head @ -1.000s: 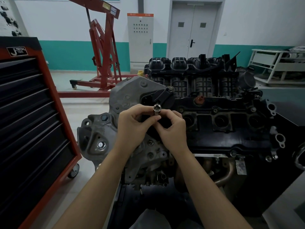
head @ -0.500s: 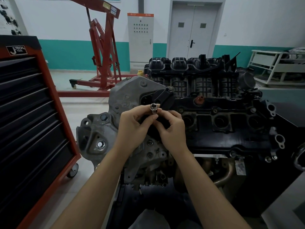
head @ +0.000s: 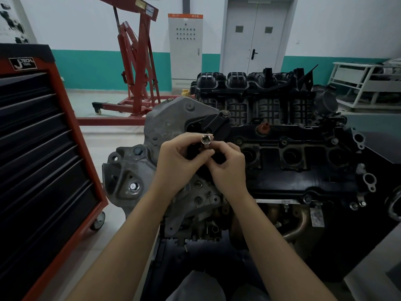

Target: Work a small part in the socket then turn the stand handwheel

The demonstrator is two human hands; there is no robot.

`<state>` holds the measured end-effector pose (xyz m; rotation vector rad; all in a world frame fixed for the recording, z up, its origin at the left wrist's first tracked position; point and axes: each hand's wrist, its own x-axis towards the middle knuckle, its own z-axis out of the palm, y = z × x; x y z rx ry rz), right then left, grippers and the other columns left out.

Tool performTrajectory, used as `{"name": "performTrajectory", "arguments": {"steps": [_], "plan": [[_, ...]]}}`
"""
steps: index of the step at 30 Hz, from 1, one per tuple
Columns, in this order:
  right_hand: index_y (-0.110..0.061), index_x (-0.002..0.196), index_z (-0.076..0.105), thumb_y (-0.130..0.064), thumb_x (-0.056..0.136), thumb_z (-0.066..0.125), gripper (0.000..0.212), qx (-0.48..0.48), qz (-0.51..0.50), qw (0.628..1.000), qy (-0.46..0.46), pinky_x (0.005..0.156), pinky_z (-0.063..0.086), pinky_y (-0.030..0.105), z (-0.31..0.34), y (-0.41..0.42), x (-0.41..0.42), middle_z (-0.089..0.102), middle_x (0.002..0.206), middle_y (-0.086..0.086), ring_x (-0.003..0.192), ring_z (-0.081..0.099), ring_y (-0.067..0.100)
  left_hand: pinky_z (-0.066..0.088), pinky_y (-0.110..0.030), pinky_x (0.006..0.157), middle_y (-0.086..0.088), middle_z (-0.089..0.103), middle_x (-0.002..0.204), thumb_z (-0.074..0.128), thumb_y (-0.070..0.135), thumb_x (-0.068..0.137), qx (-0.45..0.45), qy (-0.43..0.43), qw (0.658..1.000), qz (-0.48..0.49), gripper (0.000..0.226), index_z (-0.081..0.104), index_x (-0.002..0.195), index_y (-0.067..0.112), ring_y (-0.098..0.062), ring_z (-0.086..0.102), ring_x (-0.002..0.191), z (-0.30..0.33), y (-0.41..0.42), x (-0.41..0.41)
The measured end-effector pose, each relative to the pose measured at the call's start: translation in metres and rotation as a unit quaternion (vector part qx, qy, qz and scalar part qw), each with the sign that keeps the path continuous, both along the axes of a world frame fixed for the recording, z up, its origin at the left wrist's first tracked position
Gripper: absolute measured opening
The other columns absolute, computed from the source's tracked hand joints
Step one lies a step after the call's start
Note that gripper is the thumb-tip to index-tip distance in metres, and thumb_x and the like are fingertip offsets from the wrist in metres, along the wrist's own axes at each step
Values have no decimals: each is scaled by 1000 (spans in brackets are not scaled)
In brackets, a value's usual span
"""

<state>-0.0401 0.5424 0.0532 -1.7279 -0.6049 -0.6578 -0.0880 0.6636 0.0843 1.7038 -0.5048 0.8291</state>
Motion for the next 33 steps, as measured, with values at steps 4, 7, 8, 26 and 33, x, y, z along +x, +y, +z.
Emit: {"name": "performTrajectory", "arguments": {"steps": [4,7,8,26,33], "plan": [[-17,102,71,-16,80,72,22,-5,0,1000,-3,95,42,29,2,1,-2,69,95,-12,108,53,15,56,-31,82,2,73,90,78,-4,73,-38,4,999,11,34,71,87,27,-20,71,88,-2,0,2],[-11,112,69,-15,82,69,30,-38,-9,999,-30,98,39,29,0,0,-1,67,102,-9,109,47,8,55,-29,86,5,73,96,73,-7,78,-24,13,1000,3,37,70,92,27,-16,71,94,-3,0,2],[-10,112,69,-12,82,70,30,-34,-7,999,-16,98,40,32,0,0,-1,66,101,-10,112,48,15,54,-29,88,5,73,98,71,-8,79,-17,16,1000,-1,37,70,94,27,-16,71,96,-3,0,2],[-18,97,71,-13,80,72,18,-4,-4,1000,-4,92,42,27,1,1,-1,68,90,-12,104,56,20,56,-33,83,-1,71,92,78,-1,75,29,-9,999,31,21,72,89,14,-18,68,89,-4,1,4],[-13,107,72,-12,81,72,26,-16,-6,1000,-2,93,42,29,-1,0,1,68,91,-8,105,53,18,55,-36,90,4,73,96,72,-7,78,-17,19,1000,-19,33,71,94,22,-19,70,96,-3,0,1]]}}
